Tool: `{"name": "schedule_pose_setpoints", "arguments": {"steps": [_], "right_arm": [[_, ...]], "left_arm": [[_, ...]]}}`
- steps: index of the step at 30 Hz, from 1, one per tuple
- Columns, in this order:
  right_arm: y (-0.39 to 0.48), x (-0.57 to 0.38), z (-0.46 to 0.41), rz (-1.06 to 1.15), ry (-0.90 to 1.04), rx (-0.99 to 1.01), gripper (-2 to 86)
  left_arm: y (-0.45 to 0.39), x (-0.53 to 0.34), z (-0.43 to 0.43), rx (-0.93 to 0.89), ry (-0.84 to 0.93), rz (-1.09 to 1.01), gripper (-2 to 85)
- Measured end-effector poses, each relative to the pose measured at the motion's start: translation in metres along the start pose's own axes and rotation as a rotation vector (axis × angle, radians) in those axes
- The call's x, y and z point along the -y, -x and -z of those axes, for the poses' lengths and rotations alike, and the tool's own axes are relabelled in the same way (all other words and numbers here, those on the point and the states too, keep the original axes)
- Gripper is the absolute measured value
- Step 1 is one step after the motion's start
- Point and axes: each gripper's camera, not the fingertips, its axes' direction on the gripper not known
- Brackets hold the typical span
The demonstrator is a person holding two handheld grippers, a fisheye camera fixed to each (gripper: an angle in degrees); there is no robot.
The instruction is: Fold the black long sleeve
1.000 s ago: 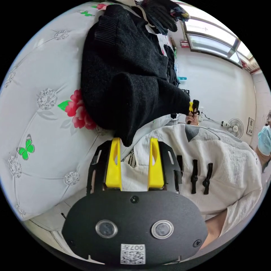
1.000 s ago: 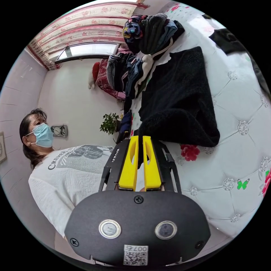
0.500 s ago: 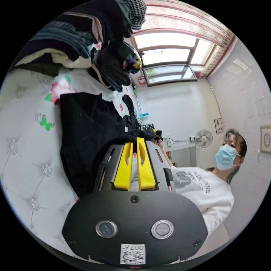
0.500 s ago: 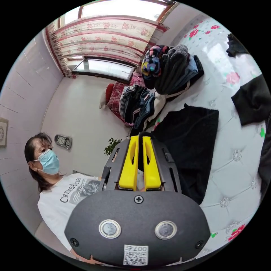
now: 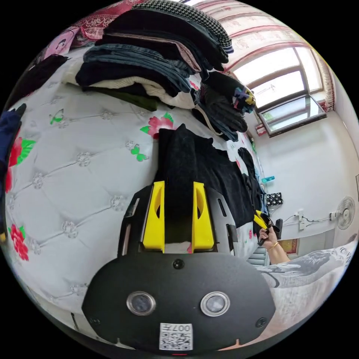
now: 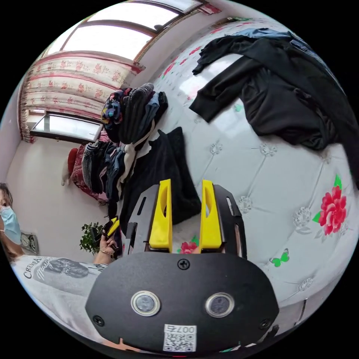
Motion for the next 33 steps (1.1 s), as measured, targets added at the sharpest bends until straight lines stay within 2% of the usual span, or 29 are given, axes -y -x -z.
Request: {"name": "schedule_pose_setpoints", "arguments": {"steps": [5,8,12,17,19,22,26,28,30,31,33], "right_arm": [[0.049,0.009,-0.064,0.264,0.073,-0.18,8.8],[0.081,0.037,-0.136,0.379,0.17,-0.258,8.5],[0.074,0.053,-0.218,0.384,0.328,-0.361,5.6],[0.039,0.038,-0.21,0.305,0.209,-0.282,5.2],[0.054,0.035,-0.204,0.393,0.16,-0.363,6.0],[0.089,0.046,-0.219,0.567,0.124,-0.426,7.1],[0.118,0.082,-0.29,0.712,0.183,-0.458,8.4],[0.113,0.095,-0.333,0.736,0.265,-0.529,8.0],[0.098,0.105,-0.367,0.734,0.35,-0.613,7.0],[0.092,0.11,-0.368,0.741,0.335,-0.625,6.2],[0.083,0.126,-0.338,0.699,0.271,-0.514,5.2]], "left_arm": [[0.004,-0.02,-0.041,0.017,0.119,-0.01,10.5],[0.013,-0.008,-0.075,0.063,0.174,0.062,3.7],[0.039,-0.011,-0.088,0.025,0.184,0.164,0.8],[0.054,-0.022,-0.079,-0.092,0.154,0.233,2.8],[0.028,-0.004,-0.053,0.045,0.066,0.117,5.1],[-0.019,0.037,-0.048,0.09,-0.008,-0.1,8.4],[-0.077,0.081,-0.125,0.133,0.102,-0.325,12.1],[-0.08,0.099,-0.191,0.16,0.22,-0.316,12.3],[-0.075,0.106,-0.226,0.238,0.298,-0.307,8.9],[-0.074,0.108,-0.227,0.224,0.288,-0.311,7.3],[-0.052,0.118,-0.197,0.102,0.167,-0.171,2.8]]}}
